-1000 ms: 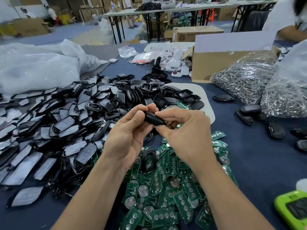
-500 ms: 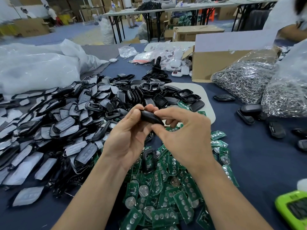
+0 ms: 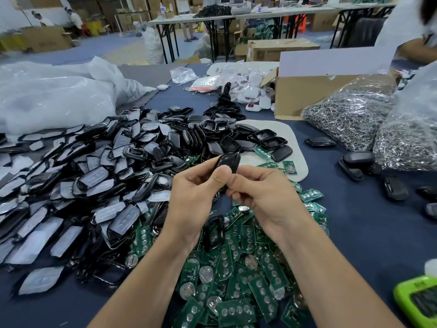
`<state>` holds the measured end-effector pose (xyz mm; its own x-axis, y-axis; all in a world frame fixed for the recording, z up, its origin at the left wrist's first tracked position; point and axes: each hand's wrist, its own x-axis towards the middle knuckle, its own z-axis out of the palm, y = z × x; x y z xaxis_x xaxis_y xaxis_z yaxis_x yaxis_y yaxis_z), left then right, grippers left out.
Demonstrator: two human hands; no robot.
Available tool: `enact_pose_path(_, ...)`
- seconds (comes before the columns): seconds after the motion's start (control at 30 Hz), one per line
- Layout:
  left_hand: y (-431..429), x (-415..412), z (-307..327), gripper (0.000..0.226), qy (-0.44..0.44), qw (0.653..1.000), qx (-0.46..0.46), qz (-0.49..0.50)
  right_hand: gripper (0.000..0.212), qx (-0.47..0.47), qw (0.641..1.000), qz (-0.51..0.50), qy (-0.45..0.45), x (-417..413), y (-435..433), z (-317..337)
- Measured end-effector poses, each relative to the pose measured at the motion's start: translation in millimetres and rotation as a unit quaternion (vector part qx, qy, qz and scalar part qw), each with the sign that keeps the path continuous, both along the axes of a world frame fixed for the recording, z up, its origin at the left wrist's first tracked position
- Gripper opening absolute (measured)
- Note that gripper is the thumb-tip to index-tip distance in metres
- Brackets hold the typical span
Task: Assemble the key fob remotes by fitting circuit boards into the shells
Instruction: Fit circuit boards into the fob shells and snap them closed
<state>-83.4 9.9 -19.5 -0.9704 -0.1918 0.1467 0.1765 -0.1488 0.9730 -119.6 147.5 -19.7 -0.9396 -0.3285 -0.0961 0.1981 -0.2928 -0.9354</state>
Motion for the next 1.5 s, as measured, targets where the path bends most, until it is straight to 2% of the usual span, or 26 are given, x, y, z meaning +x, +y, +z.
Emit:
enact_pose_path(0.13,0.9,2.9,1.3,0.019,0.028,0.999,-0.027,0.017,0.012,-0.036,0.998,0.049,-0.031,0.1,0.7,1.5)
enact_pose_path(0.47,2.4,6.2,-1.5,0.011,0.103,0.989,-0.064,0.085,0.008,-0.039,0.997,0.074,-0.006,4.2,-6.8,-5.3)
enact_pose_path(0.6,2.9,5.4,-0.4,0.027,0.083,0.989,-0.071,0.102,0.009,-0.035,0.997,0.067,-0.011,5.4,-10.2,-6.8)
enact_pose_path(0.73,1.5,4.0,4.0,0.016,0.038,0.997,-0.025,0.069,0.006,0.001,0.999,0.029,0.020,4.1,-10.5,-7.4)
enact_pose_path(0.8,1.2,3.8,5.4,0.021,0.024,0.999,-0.005,0.041,0.006,0.024,0.998,0.008,0.052,4.3,-10.8,-7.7)
enact_pose_path(0.9,-2.7,3.0,4.3,0.010,0.046,0.998,-0.002,0.031,0.013,0.078,0.989,-0.024,0.120,5.8,-10.8,-6.1)
enact_pose_path(1.03,-7.5,1.5,1.7,0.013,0.057,0.998,-0.007,0.019,0.020,0.157,0.970,-0.032,0.181,4.2,-5.7,-5.7)
enact_pose_path(1.1,-6.8,3.2,3.5,0.015,0.053,0.999,-0.009,0.006,0.017,0.119,0.978,-0.021,0.168,4.9,-5.1,-4.4)
enact_pose_path(1.17,-6.4,5.1,4.6,0.027,0.047,0.999,-0.003,-0.004,0.016,0.018,0.994,-0.007,0.104,5.5,-6.0,-1.2)
enact_pose_path(1.27,-7.1,3.3,4.7,0.030,0.066,0.998,-0.014,0.017,0.039,-0.096,0.995,0.031,-0.003,3.2,-4.9,2.9)
enact_pose_path(1.4,-5.0,3.1,4.8,0.045,0.077,0.996,-0.047,0.028,0.033,-0.121,0.990,0.064,-0.030,2.5,-3.0,6.1)
enact_pose_path(1.5,-3.9,4.1,5.5,0.045,0.080,0.995,-0.048,0.030,0.031,-0.104,0.992,0.074,-0.015,3.5,-2.5,5.2)
